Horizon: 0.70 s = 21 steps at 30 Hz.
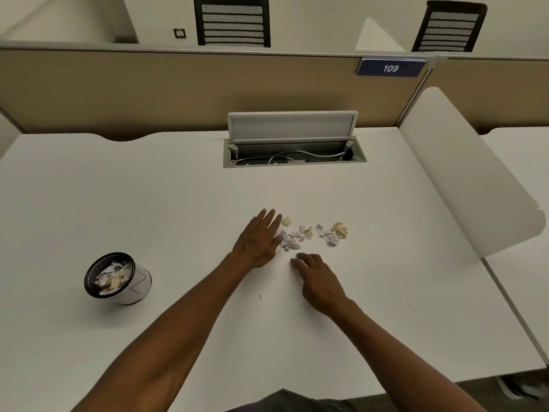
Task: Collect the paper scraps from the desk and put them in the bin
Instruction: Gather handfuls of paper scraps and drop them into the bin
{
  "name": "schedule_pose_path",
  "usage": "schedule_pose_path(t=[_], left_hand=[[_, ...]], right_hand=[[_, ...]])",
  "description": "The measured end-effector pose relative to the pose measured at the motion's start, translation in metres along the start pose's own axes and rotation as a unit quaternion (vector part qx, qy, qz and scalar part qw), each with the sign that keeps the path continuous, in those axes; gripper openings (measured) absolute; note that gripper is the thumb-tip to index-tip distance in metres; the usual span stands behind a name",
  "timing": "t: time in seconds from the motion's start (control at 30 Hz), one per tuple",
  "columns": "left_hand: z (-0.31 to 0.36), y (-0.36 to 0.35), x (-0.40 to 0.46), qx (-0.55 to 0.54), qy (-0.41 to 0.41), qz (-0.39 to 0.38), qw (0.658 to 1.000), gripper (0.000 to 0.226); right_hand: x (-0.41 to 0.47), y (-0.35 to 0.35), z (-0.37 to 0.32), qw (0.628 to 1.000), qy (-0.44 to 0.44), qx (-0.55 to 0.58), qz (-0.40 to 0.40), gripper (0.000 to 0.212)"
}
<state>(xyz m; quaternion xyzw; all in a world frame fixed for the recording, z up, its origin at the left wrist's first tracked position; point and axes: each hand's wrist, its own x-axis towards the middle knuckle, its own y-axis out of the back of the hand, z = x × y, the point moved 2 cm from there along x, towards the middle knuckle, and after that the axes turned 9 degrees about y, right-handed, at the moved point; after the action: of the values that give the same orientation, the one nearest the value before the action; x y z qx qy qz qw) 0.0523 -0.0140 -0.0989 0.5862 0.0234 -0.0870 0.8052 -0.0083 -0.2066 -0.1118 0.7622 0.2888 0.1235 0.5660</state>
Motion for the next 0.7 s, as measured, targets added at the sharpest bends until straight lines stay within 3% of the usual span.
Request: schedule_pose_path(t=[0.13, 0.3, 0.5, 0.7], left_hand=[[0.005, -0.019, -0.004, -0.007, -0.003, -0.046, 0.999, 0.061], [0.004, -0.035, -0.033, 0.012, -0.046, -0.016, 0.999, 0.058], [0.006, -0.036, -0.084, -0.082, -0.048, 0.060, 0.994, 0.048], [-0.001, -0.032, -0.107, -0.171, 0.033, 0.125, 0.977, 0.045]], right_hand=[[-0.009, 0.004, -0.004, 0.998, 0.016, 0.037, 0.052, 0.061], [0.014, 0.029, 0.002, 0.992, -0.033, 0.051, 0.108, 0.070], [0.046, 0.029, -0.002, 0.999, 0.003, 0.042, 0.031, 0.068], [0.030, 0.012, -0.018, 0.999, 0.051, 0.004, 0.016, 0.048]])
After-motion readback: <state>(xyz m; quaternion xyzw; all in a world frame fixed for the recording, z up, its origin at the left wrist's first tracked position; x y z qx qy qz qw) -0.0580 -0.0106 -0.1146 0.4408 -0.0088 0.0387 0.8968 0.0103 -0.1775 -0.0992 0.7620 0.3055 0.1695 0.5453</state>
